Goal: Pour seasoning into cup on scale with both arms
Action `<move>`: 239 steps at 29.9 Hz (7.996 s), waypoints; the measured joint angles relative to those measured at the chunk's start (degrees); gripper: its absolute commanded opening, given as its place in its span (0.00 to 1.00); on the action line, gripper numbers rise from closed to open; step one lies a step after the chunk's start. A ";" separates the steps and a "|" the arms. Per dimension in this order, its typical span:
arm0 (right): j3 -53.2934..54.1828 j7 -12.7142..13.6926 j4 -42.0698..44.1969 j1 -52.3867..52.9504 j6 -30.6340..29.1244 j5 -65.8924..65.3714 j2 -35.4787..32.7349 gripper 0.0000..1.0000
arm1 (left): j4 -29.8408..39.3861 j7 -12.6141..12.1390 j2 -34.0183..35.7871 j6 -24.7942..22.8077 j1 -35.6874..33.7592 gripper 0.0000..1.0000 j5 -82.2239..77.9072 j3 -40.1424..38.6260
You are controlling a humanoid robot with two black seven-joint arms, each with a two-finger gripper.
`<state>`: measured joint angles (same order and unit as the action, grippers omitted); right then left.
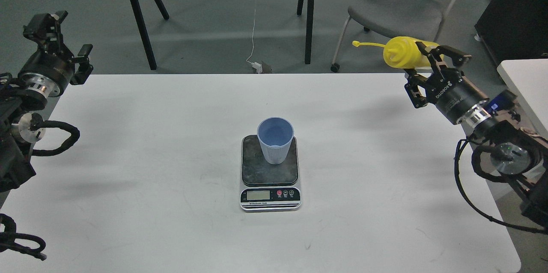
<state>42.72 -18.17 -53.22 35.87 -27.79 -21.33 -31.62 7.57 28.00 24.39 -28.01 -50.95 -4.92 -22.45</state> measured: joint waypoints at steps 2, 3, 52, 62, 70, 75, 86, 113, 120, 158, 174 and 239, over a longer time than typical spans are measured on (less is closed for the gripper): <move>-4.12 0.57 -1.30 4.73 2.08 -3.98 -1.94 0.31 | -0.01 0.00 -0.28 0.01 -0.13 0.94 0.00 -0.04; -6.74 0.85 -1.92 7.44 3.81 -5.71 -2.82 0.31 | 0.00 0.00 -0.50 0.02 -0.16 0.94 0.00 -0.04; -57.46 8.85 -7.42 50.93 20.49 -38.61 17.80 0.29 | -0.01 0.00 -4.16 0.01 -0.30 0.94 0.74 -0.66; -58.59 8.85 -7.60 51.06 20.49 -38.44 17.60 0.29 | -0.01 0.00 -4.27 0.00 -0.32 0.94 0.70 -0.67; -56.11 8.85 -6.96 50.94 19.90 -25.18 14.82 0.29 | -0.01 0.00 -4.31 0.01 -0.43 0.94 0.69 -0.35; -49.38 8.19 -7.53 49.14 14.74 -5.98 8.81 0.29 | 0.00 0.00 -4.41 0.00 -0.43 0.94 0.70 -0.46; -26.84 5.74 -8.44 27.52 -0.06 38.56 -1.07 0.28 | 0.04 0.00 -5.12 0.01 -0.45 0.94 0.84 -0.68; 10.95 -4.61 -16.75 -23.47 -0.21 48.33 8.15 0.28 | 0.04 0.00 -5.48 0.00 -0.04 0.94 0.27 0.04; 11.46 -5.43 -10.72 -24.28 -0.21 48.32 12.79 0.28 | 0.07 0.00 -5.42 0.01 -0.04 0.94 0.10 0.06; 10.08 -5.75 -0.94 -26.51 -0.23 47.58 16.84 0.47 | 0.44 0.00 -5.46 0.00 -1.02 0.94 0.09 2.24; 10.05 -5.41 -1.62 -27.61 -0.21 46.92 16.36 0.99 | 0.38 0.00 -5.40 0.01 -0.82 0.94 0.09 2.32; -0.23 4.18 9.34 6.06 -0.21 20.04 -1.17 0.99 | 0.07 0.00 -4.20 0.01 -4.84 0.95 1.90 1.00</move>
<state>42.49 -13.98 -43.89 41.93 -28.00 -1.29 -32.78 7.64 28.00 20.19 -28.00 -55.80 -3.01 -21.45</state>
